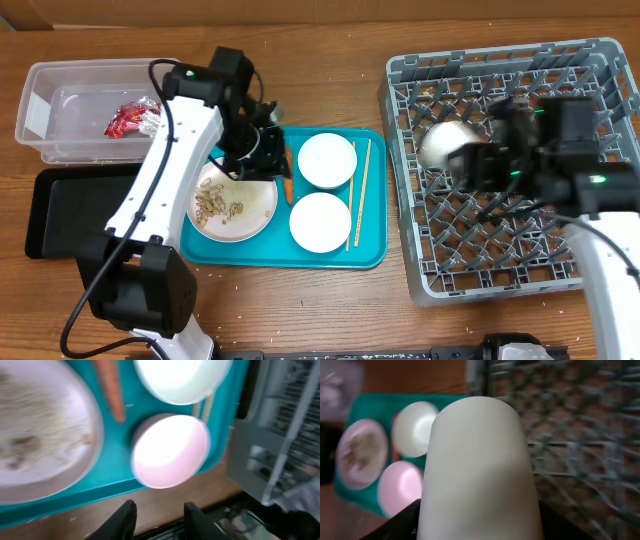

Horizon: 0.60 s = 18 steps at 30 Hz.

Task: Sort waste into correct bins and load items into the dishwasher
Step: 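Carry the bowl with the right gripper into the rack's right side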

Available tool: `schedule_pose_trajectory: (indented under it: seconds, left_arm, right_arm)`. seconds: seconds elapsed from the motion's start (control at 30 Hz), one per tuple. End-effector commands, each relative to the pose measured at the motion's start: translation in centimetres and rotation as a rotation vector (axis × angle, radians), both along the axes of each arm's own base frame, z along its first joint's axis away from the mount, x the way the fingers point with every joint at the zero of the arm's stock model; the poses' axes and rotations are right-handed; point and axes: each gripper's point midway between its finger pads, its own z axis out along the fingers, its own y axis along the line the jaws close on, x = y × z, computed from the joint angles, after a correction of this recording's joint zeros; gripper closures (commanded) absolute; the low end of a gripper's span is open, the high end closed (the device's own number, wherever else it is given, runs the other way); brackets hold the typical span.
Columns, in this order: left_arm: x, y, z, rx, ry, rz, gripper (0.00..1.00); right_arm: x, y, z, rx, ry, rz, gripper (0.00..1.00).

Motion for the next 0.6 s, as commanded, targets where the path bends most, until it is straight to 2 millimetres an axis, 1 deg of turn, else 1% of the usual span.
schedule_pose_trajectory:
  seconds: [0.0,0.03,0.07,0.13,0.2,0.33,0.37,0.47,0.57]
  left_arm:
    - [0.4,3.1,-0.2,0.177,-0.037,0.030,0.67]
    - [0.4,3.4,-0.3,0.193,-0.040,0.030,0.67]
    - [0.5,3.4,-0.3,0.199,-0.044,0.031,0.67]
    - [0.8,3.5,-0.3,0.203,-0.054,0.032,0.67]
    - [1.0,3.5,-0.3,0.204,-0.062,0.036,0.67]
    - [1.0,3.5,-0.3,0.204,-0.063,0.036,0.67]
    - [1.0,3.5,-0.3,0.204,-0.063,0.036,0.67]
    - [1.0,3.5,-0.3,0.204,-0.064,0.036,0.67]
    - [1.0,3.5,-0.3,0.204,-0.065,0.037,0.67]
  right_arm:
    - [0.3,-9.4,2.8,-0.178,-0.026,-0.397,0.65]
    - [0.0,-11.0,3.0,-0.186,-0.021,-0.448,0.59]
    - [-0.4,-12.5,2.9,-0.187,-0.014,-0.496,0.58]
    - [-1.5,-15.2,2.5,-0.187,0.020,-0.588,0.59]
    - [-3.8,-19.3,0.9,-0.159,0.112,-0.764,0.63]
    - [-6.0,-22.9,-1.3,-0.123,0.220,-0.906,0.63]
    - [-6.7,-24.1,-2.5,-0.101,0.275,-0.959,0.63]
    - [-7.5,-24.8,-4.4,-0.066,0.364,-0.994,0.63]
    - [-7.7,-24.4,-6.0,-0.034,0.441,-0.981,0.63]
